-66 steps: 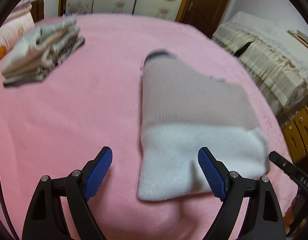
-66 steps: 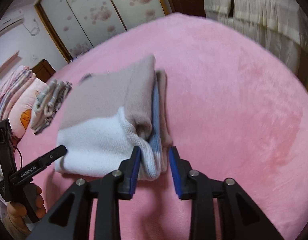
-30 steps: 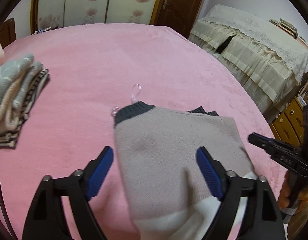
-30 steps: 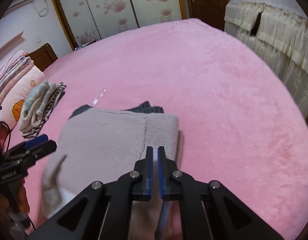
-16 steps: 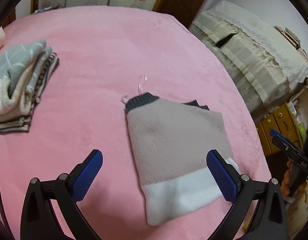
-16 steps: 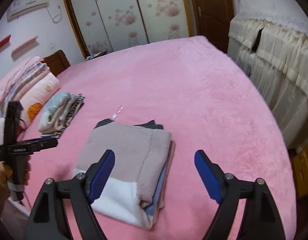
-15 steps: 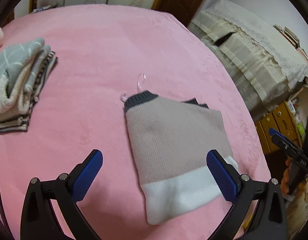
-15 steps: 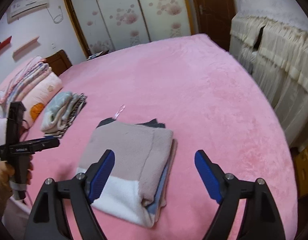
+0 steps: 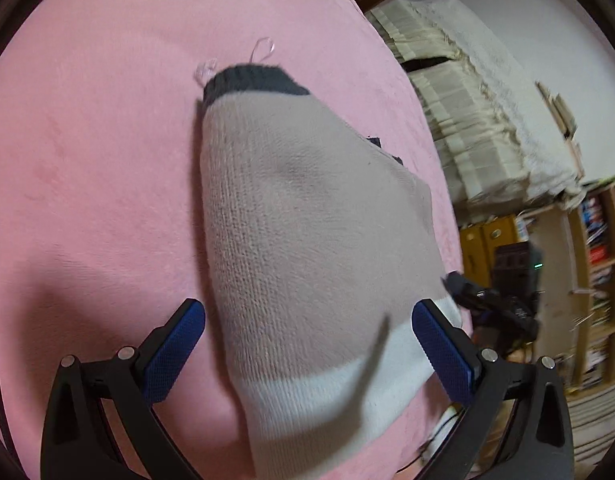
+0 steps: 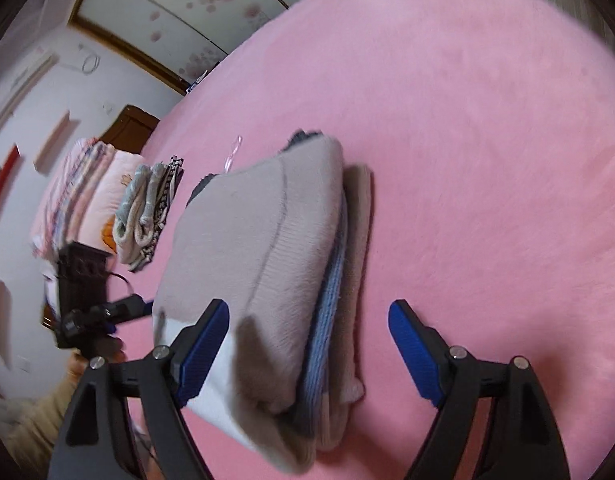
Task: Fold small clothes
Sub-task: 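Grasp the folded sweater's sides with both grippers and lift it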
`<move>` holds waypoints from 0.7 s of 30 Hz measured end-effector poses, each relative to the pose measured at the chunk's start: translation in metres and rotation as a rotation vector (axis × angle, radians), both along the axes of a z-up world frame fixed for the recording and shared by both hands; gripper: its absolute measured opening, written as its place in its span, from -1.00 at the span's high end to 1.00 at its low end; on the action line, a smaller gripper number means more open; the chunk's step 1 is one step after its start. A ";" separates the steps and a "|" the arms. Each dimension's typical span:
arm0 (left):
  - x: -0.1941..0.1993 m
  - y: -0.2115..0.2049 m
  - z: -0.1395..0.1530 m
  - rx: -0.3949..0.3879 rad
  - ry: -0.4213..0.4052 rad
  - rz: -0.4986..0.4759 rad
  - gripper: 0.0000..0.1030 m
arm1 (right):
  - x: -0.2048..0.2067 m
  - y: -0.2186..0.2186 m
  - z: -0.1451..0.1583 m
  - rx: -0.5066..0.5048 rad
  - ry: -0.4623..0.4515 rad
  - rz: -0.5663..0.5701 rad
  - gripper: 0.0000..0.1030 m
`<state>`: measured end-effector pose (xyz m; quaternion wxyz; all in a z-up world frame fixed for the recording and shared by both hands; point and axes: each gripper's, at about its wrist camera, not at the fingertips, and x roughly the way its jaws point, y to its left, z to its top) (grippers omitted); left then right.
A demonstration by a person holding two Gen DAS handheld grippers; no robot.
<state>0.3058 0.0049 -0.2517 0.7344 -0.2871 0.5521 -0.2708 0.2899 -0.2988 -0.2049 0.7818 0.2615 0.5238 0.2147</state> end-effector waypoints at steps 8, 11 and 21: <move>0.014 -0.005 -0.028 -0.148 -0.009 0.032 -0.99 | 0.028 0.012 -0.028 0.107 -0.009 0.027 -0.43; 0.017 -0.011 -0.027 -0.130 -0.029 0.031 -0.98 | 0.035 0.018 -0.034 0.143 -0.007 0.041 -0.03; 0.008 -0.011 -0.009 0.010 -0.084 0.074 -0.22 | 0.019 0.032 -0.011 0.015 -0.104 0.007 0.25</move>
